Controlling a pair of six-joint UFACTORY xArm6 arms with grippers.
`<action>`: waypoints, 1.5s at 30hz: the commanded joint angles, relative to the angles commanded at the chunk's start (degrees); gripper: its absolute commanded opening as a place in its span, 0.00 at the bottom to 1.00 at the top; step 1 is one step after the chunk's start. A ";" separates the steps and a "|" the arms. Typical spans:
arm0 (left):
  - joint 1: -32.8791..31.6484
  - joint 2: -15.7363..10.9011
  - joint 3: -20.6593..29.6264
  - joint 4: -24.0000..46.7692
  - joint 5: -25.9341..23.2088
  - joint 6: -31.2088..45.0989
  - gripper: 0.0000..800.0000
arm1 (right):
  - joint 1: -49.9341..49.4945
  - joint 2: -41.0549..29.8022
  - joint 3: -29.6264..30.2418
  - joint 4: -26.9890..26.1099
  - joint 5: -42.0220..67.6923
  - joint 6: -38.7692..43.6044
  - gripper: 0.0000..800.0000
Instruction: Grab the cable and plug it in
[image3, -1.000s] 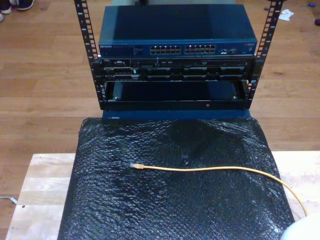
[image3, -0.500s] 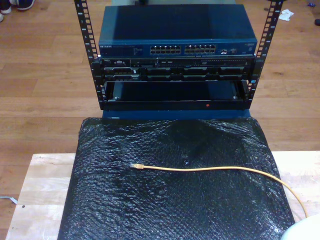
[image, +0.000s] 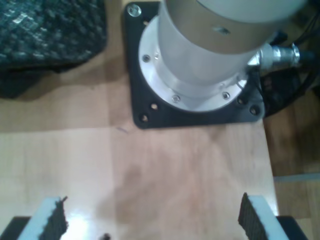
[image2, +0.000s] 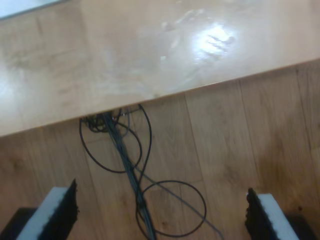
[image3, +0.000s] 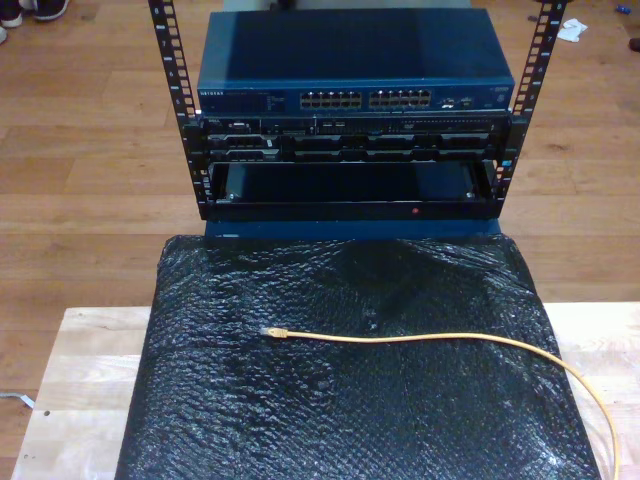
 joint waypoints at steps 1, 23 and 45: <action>-1.14 -0.09 -0.18 -0.97 0.09 -1.32 1.00 | 0.88 0.97 -1.32 0.44 0.88 1.76 1.00; -21.98 0.97 -3.25 -14.42 3.25 -21.54 1.00 | 18.02 2.55 -8.70 14.77 11.08 18.02 1.00; -29.80 4.04 -5.45 -20.66 2.20 -27.60 1.00 | 30.68 2.29 -10.46 19.16 11.52 27.25 1.00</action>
